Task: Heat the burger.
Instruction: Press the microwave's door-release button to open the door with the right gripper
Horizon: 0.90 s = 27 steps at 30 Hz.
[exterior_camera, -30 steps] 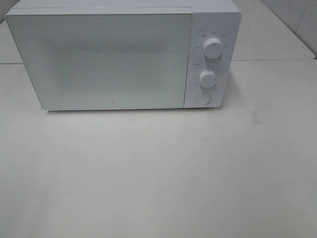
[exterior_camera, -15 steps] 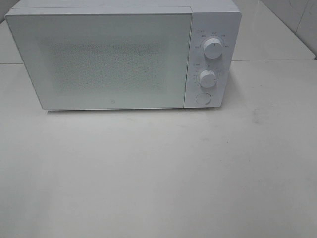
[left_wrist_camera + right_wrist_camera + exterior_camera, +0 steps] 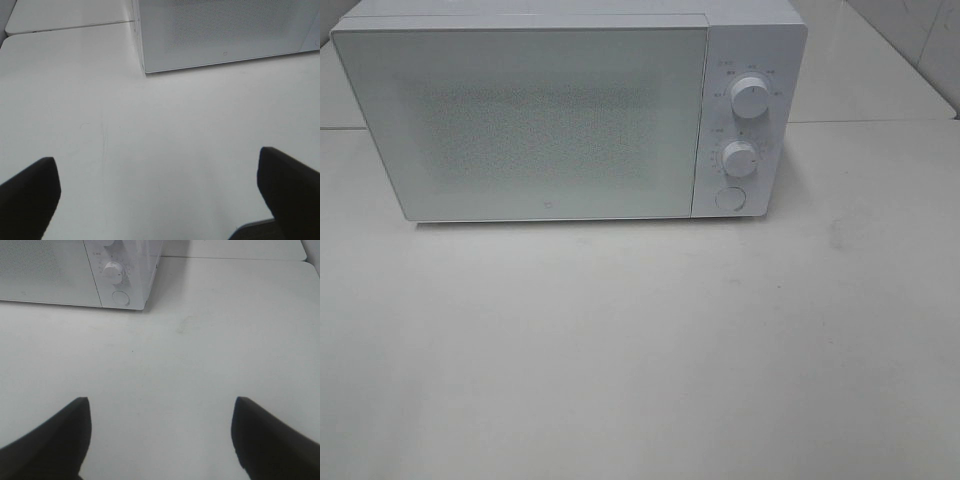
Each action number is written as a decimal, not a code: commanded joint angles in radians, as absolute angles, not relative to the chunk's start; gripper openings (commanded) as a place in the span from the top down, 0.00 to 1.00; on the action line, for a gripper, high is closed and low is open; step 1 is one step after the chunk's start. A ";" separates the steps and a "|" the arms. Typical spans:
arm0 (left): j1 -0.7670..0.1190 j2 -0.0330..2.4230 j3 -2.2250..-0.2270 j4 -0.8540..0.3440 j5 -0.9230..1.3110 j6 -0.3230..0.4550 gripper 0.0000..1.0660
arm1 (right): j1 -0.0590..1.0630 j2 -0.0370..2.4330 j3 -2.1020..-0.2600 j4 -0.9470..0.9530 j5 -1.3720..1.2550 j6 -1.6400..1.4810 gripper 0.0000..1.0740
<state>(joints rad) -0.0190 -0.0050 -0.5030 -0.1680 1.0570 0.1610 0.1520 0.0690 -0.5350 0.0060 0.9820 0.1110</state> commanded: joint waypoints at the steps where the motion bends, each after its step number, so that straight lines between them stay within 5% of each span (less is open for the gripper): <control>1: -0.019 -0.025 -0.501 -0.169 1.042 0.152 0.05 | 0.144 0.129 -0.544 0.007 0.894 0.097 0.30; 27: -0.019 -0.025 -0.501 -0.169 1.042 0.152 0.05 | 0.144 0.610 -0.542 0.006 0.437 0.081 0.30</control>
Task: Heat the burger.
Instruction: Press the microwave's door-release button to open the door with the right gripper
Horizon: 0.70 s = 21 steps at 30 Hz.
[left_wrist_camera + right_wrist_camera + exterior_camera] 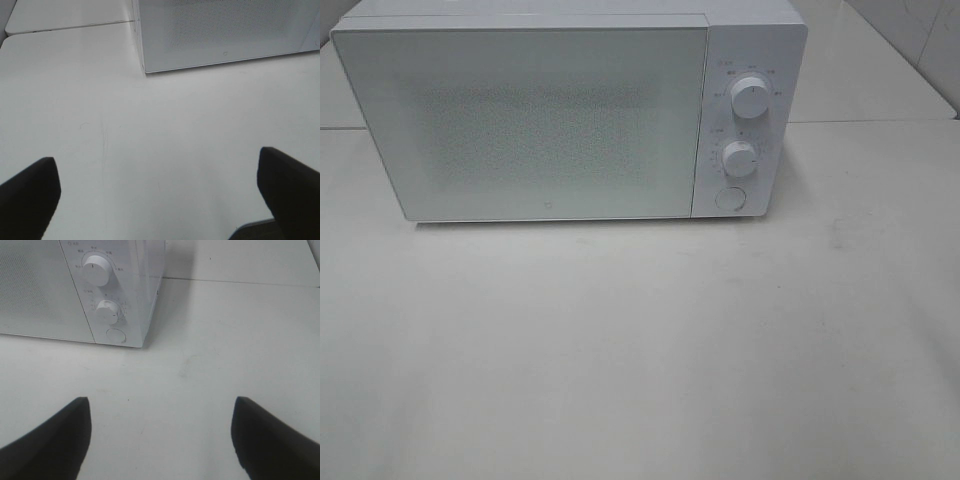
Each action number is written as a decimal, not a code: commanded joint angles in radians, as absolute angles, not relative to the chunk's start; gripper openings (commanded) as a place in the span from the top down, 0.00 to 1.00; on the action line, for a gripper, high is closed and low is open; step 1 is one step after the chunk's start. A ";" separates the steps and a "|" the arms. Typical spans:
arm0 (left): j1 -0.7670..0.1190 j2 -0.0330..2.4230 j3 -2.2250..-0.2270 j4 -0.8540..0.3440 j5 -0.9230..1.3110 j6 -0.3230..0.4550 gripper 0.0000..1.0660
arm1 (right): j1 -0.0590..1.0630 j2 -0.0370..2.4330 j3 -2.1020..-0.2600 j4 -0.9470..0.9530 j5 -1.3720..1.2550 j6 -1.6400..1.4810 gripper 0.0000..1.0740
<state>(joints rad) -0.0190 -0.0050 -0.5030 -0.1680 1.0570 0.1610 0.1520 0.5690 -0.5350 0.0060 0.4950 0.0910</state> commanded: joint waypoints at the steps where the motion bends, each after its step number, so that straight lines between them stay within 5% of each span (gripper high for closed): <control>1: -0.019 -0.025 -0.501 -0.169 1.042 0.152 0.05 | 0.144 0.610 -0.542 0.006 0.437 0.081 0.30; 21: -0.019 -0.025 -0.501 -0.169 1.042 0.152 0.05 | 0.144 0.957 -0.542 0.000 0.034 0.081 0.30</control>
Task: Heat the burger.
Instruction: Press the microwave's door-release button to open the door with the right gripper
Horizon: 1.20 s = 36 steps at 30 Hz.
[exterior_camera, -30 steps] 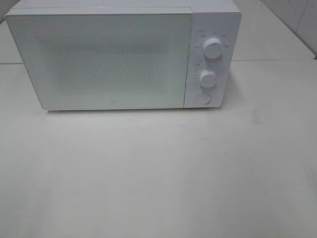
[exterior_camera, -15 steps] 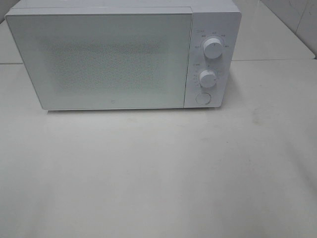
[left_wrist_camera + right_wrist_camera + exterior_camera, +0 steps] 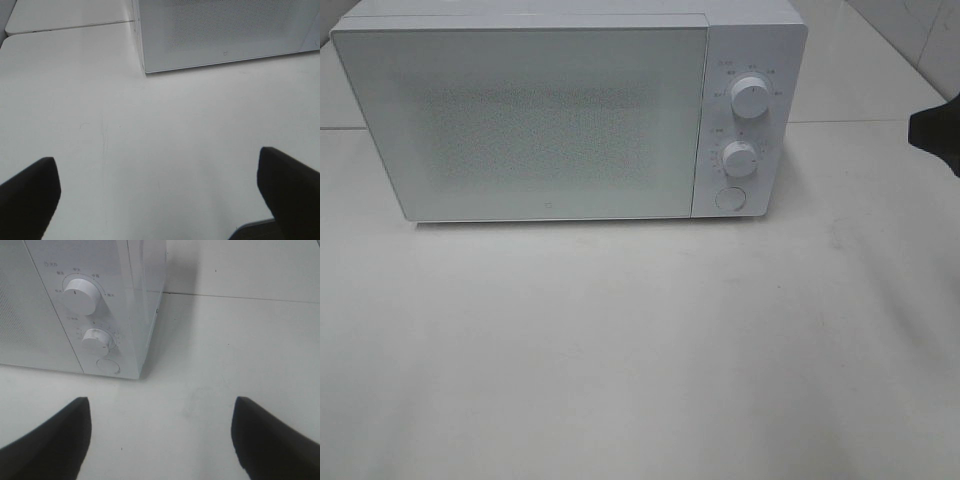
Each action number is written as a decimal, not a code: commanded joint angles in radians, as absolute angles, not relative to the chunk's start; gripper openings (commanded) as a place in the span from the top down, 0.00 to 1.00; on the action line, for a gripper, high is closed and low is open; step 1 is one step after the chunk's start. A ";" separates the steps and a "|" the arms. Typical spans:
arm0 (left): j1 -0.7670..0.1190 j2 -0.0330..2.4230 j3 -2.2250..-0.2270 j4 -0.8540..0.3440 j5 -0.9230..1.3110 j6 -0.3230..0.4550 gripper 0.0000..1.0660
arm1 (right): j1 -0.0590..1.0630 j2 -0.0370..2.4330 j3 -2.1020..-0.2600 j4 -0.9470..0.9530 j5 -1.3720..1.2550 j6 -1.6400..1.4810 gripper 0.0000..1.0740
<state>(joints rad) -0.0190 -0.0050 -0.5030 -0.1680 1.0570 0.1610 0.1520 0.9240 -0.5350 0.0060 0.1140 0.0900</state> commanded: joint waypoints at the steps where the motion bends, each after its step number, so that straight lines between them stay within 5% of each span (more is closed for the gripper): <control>1: -0.019 -0.025 -0.501 -0.169 1.042 0.152 0.05 | 0.144 0.976 -0.542 0.000 0.007 0.081 0.30; 15: -0.019 -0.025 -0.501 -0.169 1.042 0.152 0.05 | 0.146 1.190 -0.396 0.015 -0.458 0.074 0.30; 31: -0.019 -0.025 -0.501 -0.169 1.042 0.152 0.05 | 0.148 1.402 -0.207 0.244 -0.862 -0.021 0.30; 36: -0.019 -0.025 -0.501 -0.169 1.042 0.152 0.06 | 0.310 1.470 -0.193 0.385 -0.959 -0.109 0.30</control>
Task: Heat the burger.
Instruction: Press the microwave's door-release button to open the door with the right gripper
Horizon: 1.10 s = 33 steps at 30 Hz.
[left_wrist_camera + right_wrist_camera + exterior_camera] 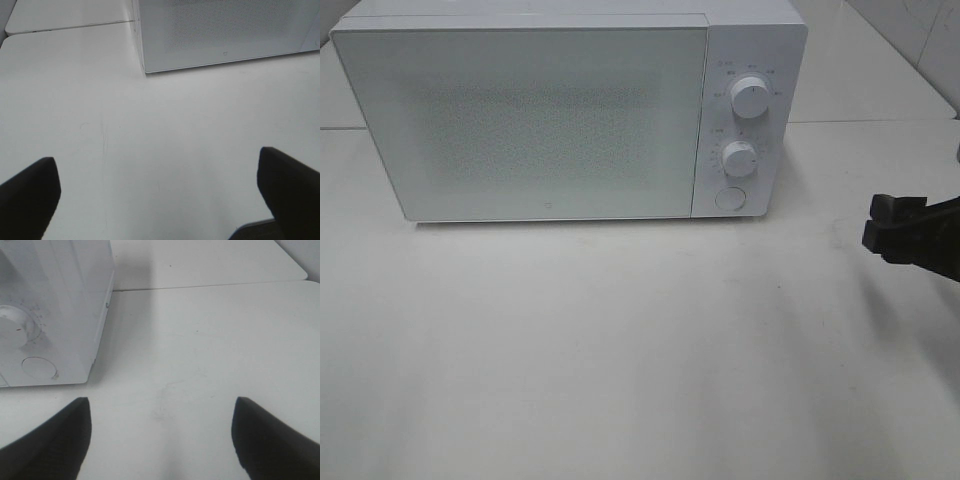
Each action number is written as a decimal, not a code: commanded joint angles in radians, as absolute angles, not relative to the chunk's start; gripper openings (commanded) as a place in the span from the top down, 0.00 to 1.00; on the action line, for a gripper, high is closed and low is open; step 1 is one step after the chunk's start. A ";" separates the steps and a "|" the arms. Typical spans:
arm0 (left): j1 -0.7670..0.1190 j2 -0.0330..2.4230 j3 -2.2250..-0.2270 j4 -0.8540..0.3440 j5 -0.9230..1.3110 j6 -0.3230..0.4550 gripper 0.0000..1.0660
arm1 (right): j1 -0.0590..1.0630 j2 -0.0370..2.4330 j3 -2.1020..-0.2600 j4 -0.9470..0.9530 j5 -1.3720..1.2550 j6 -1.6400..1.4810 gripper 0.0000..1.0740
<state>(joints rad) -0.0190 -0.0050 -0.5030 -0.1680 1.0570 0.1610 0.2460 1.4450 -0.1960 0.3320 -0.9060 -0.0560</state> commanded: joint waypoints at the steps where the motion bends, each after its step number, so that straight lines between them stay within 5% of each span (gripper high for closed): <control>1: -0.019 -0.025 -0.501 -0.169 1.042 0.152 0.06 | 0.310 1.470 -0.193 0.385 -0.959 -0.109 0.30; 14: -0.019 -0.025 -0.501 -0.169 1.042 0.152 0.06 | 0.696 1.656 -0.250 0.793 -1.152 -0.203 0.30; 33: -0.019 -0.025 -0.501 -0.169 1.042 0.152 0.06 | 0.836 1.797 -0.446 0.929 -1.124 -0.179 0.34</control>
<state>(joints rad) -0.0190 -0.0050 -0.5030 -0.1680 1.0570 0.1610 0.8300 1.7910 -0.4280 0.9120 -1.1340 -0.2180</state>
